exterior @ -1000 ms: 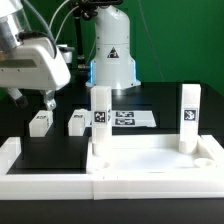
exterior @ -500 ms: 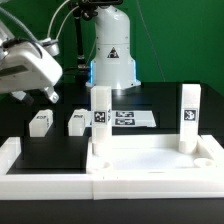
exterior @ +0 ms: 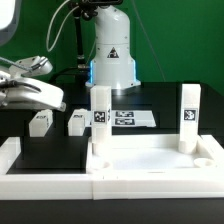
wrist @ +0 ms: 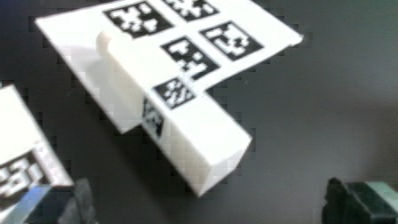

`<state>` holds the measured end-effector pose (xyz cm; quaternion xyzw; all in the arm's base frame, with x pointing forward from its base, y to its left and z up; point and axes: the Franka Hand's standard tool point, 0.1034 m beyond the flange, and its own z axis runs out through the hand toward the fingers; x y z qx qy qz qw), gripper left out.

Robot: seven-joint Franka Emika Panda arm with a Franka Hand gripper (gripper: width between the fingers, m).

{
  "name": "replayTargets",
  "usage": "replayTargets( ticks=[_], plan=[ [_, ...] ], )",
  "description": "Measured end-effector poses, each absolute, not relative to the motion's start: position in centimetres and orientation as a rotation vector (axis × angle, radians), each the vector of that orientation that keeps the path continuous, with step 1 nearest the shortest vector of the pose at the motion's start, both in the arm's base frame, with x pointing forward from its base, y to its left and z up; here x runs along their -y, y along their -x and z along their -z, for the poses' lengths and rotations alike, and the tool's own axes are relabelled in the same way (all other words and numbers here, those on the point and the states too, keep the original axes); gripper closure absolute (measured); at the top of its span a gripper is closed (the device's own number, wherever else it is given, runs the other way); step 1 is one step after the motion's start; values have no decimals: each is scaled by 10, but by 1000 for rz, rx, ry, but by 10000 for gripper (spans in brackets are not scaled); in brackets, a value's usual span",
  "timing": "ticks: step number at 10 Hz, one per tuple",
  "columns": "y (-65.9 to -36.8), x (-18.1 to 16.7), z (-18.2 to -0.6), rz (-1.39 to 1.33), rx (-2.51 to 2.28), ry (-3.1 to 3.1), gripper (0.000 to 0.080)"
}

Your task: Assemble desk

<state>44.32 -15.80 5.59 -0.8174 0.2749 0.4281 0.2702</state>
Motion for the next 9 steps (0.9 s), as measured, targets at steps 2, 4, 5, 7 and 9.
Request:
replayTargets(
  ticks=[2, 4, 5, 7, 9],
  plan=[
    [-444, 162, -53, -1143, -749, 2211, 150],
    [-442, 153, -48, -1157, -743, 2227, 150],
    [-440, 146, -47, -1184, -727, 2241, 150],
    [-438, 136, -44, -1208, -715, 2253, 150],
    [-435, 129, -31, -1197, -711, 2305, 150]
  ],
)
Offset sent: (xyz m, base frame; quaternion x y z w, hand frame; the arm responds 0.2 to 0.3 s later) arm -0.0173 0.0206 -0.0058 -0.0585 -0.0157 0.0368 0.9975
